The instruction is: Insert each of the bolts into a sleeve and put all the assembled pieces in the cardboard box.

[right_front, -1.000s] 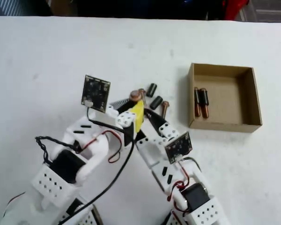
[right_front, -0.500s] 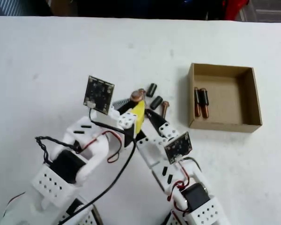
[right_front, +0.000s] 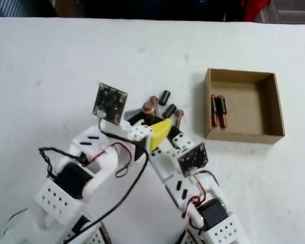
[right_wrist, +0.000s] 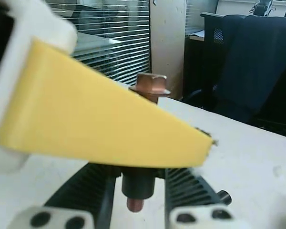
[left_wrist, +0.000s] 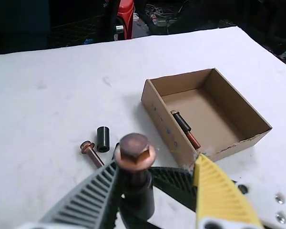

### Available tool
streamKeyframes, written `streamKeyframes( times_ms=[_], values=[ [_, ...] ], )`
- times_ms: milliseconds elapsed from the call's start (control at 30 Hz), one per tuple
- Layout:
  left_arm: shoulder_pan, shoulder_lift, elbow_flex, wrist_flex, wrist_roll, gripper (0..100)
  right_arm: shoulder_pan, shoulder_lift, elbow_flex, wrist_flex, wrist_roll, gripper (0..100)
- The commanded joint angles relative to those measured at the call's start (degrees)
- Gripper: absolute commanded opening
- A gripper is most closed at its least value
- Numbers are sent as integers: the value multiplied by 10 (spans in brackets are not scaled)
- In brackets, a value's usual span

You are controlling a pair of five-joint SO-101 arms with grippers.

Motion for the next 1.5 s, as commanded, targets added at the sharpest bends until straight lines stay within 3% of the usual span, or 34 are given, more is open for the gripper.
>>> streamKeyframes(
  times_ms=[0,300,567,833,1467],
  values=[
    [7,3,-5,-1,-8,242,0,-8,5,2,9,17],
    [-55,4,11,-6,-9,243,0,-9,5,-1,9,17],
    [-52,4,58,-70,-9,243,0,-9,5,-1,9,17],
    [-58,0,55,-74,-59,242,0,-9,5,-1,10,17],
    [-92,-1,-13,-71,-57,242,0,-9,5,3,13,17]
  ],
)
